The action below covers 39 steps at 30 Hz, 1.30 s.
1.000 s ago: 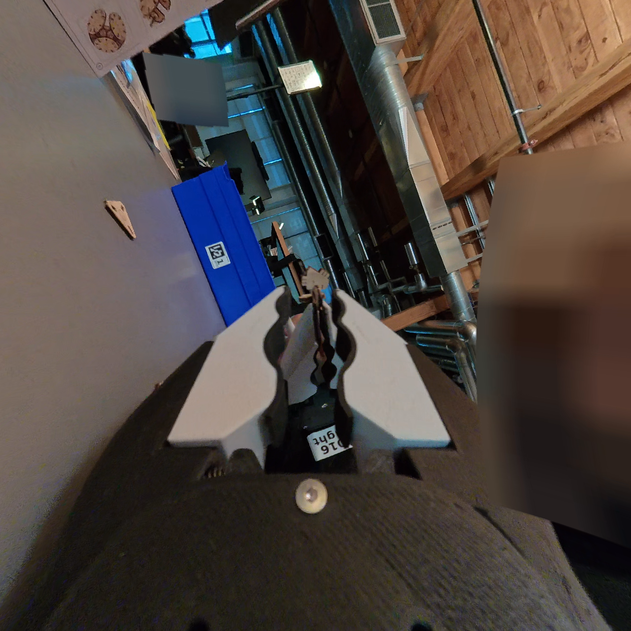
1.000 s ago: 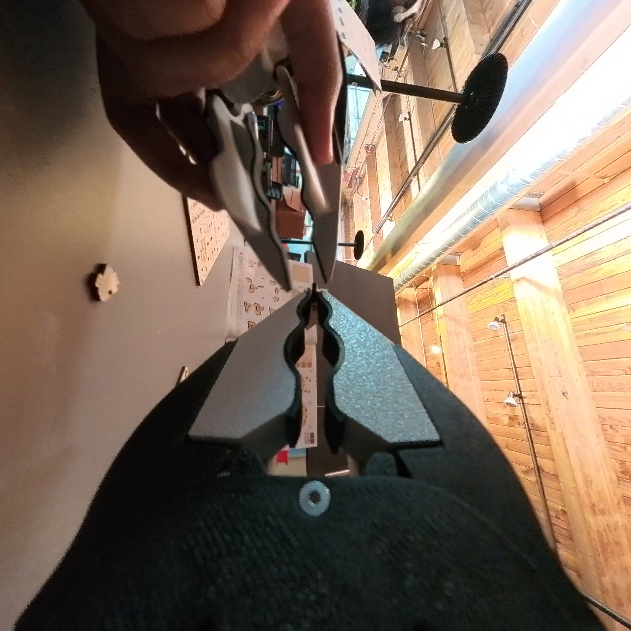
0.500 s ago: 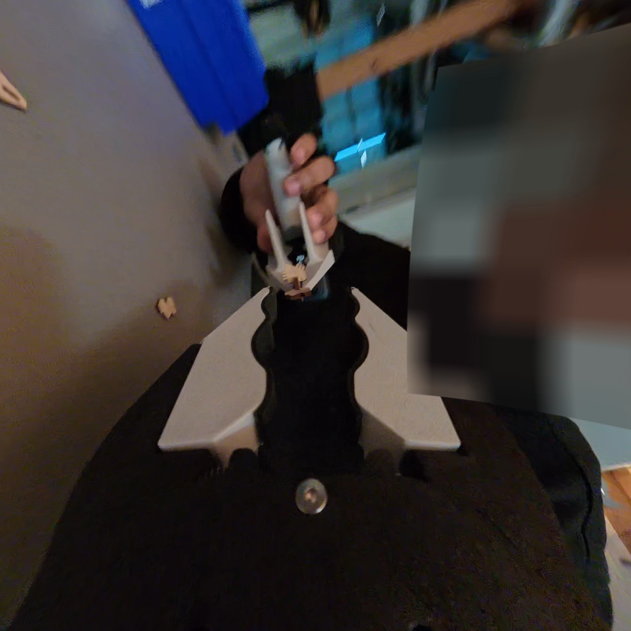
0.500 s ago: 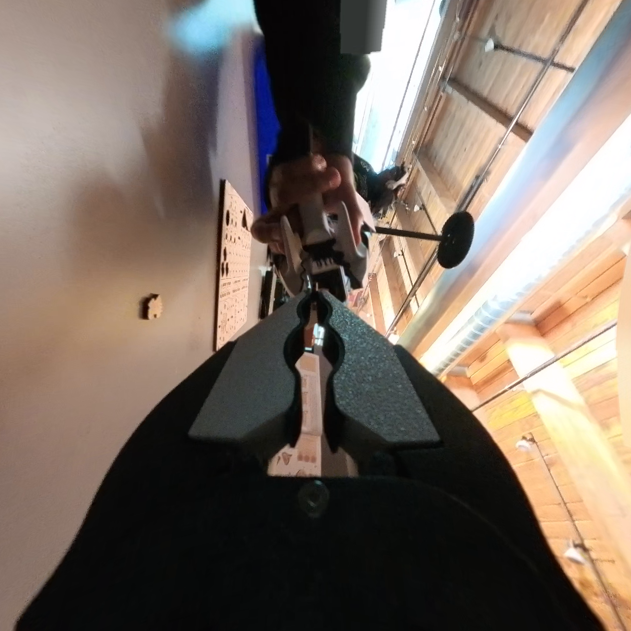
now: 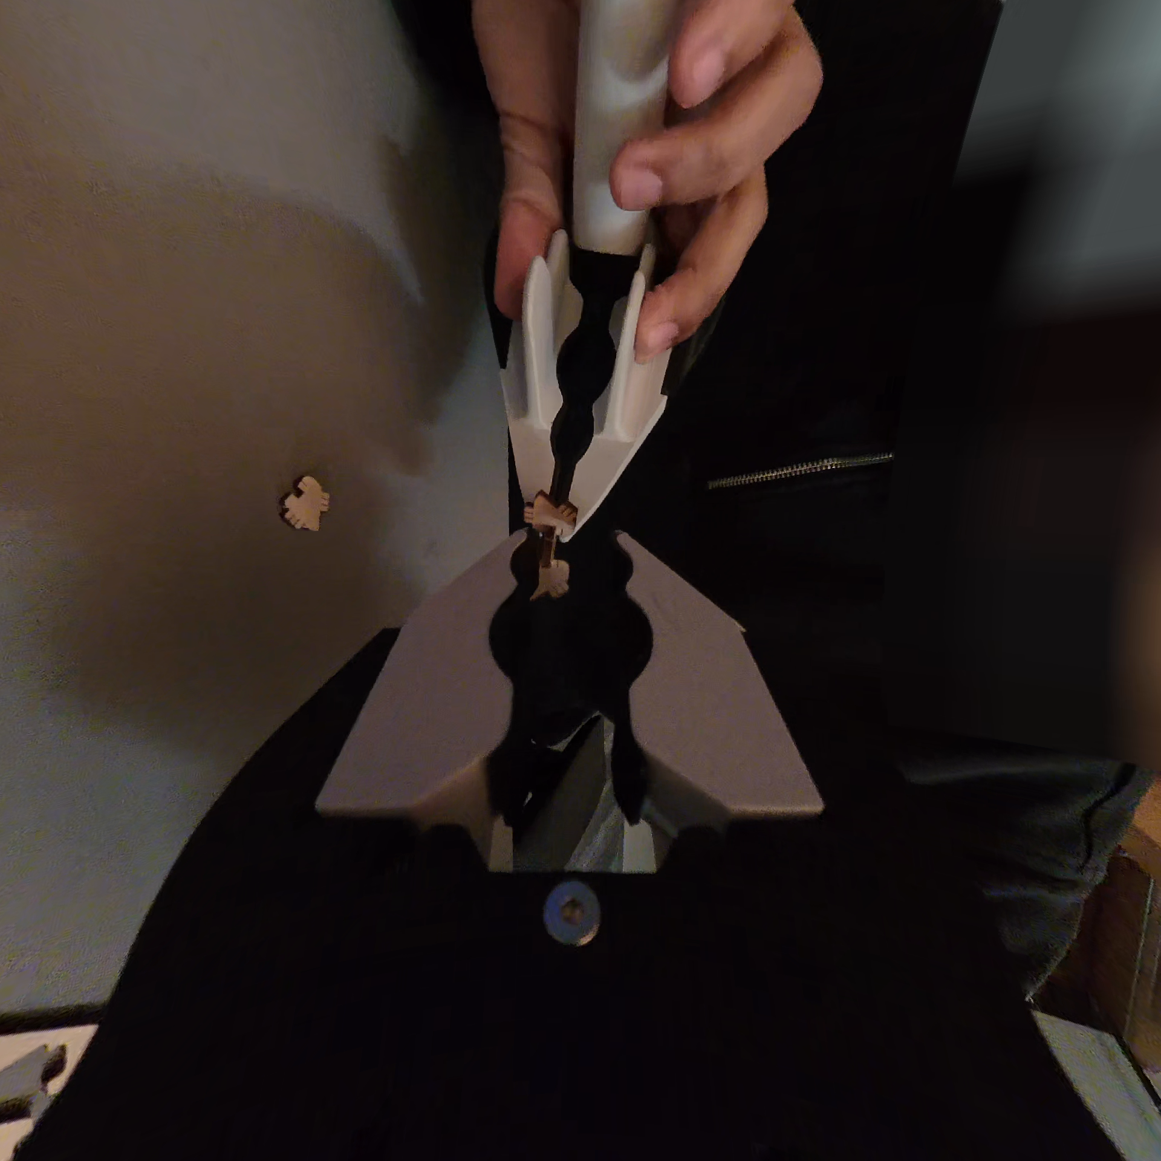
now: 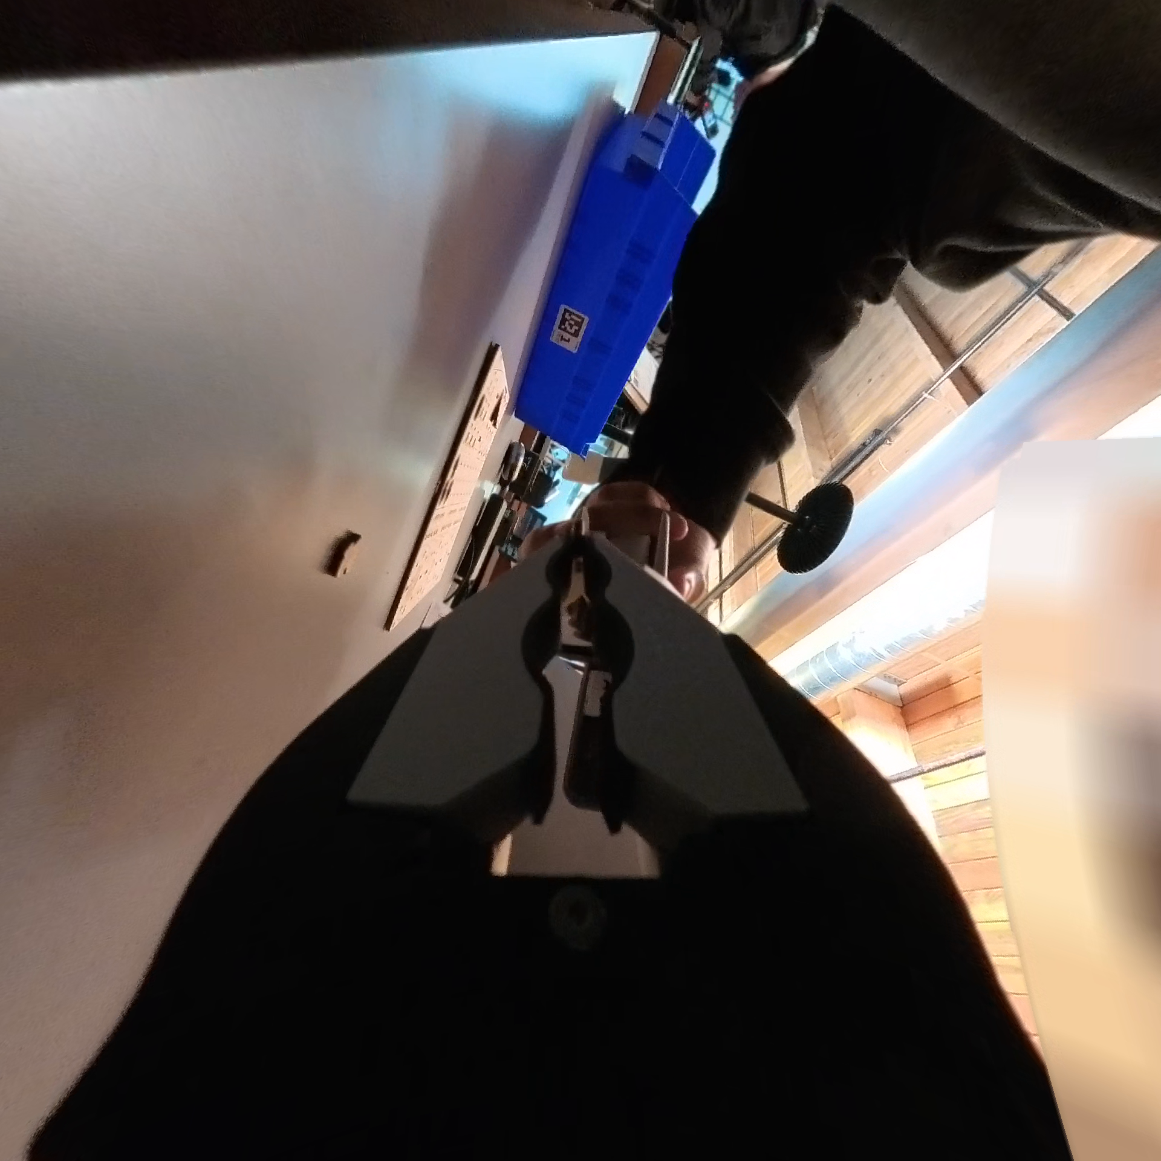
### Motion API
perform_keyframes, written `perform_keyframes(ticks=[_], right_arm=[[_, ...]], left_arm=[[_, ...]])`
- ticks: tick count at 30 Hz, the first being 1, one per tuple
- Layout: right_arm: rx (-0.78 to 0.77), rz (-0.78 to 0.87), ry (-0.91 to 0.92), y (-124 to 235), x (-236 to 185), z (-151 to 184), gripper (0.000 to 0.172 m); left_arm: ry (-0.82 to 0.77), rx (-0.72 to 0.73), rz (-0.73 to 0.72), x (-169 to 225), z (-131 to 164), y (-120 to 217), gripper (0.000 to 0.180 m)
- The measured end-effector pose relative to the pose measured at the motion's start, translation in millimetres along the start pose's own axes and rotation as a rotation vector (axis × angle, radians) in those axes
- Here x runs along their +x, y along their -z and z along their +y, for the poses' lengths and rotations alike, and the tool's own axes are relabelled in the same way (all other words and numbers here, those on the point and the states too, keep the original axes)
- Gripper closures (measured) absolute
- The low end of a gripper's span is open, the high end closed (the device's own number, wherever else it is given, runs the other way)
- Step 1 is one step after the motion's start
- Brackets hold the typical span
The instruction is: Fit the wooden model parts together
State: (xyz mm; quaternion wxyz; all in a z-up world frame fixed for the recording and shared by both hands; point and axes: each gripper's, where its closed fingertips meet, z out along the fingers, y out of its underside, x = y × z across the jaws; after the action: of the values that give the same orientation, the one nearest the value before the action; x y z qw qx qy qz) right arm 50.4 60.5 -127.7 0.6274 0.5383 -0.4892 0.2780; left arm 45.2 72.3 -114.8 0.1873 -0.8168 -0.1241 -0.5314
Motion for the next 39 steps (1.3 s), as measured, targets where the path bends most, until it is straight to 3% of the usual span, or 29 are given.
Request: perform_keyframes(ticks=[20, 26, 29, 32, 35, 39], right_arm=[[0.037, 0.006, -0.004, 0.3, 2.6, -13.4, 0.172], [-0.002, 0.04, -0.012, -0.6, 3.6, -4.9, 0.172], [-0.064, 0.012, -0.096, -1.5, -1.9, 11.7, 0.169], [-0.078, -0.044, -0.303, 3.4, -9.7, 28.9, 0.17], [-0.072, -0.148, -0.626, 5.5, -25.4, 44.3, 0.172], [-0.06, -0.343, -1.046, 5.4, -56.7, 48.5, 0.169]], left_arm=[[-0.002, -0.061, 0.058, -5.3, 15.6, -12.6, 0.179], [-0.028, 0.016, 0.046, -4.7, 10.7, -6.1, 0.18], [-0.045, 0.153, -0.011, -4.4, 1.1, 12.2, 0.18], [-0.087, 0.389, 0.006, 15.5, -13.6, 35.5, 0.18], [-0.139, 0.595, -0.077, 14.6, -13.6, 55.0, 0.18], [-0.175, 1.024, -0.114, 7.9, -14.3, 95.6, 0.18]])
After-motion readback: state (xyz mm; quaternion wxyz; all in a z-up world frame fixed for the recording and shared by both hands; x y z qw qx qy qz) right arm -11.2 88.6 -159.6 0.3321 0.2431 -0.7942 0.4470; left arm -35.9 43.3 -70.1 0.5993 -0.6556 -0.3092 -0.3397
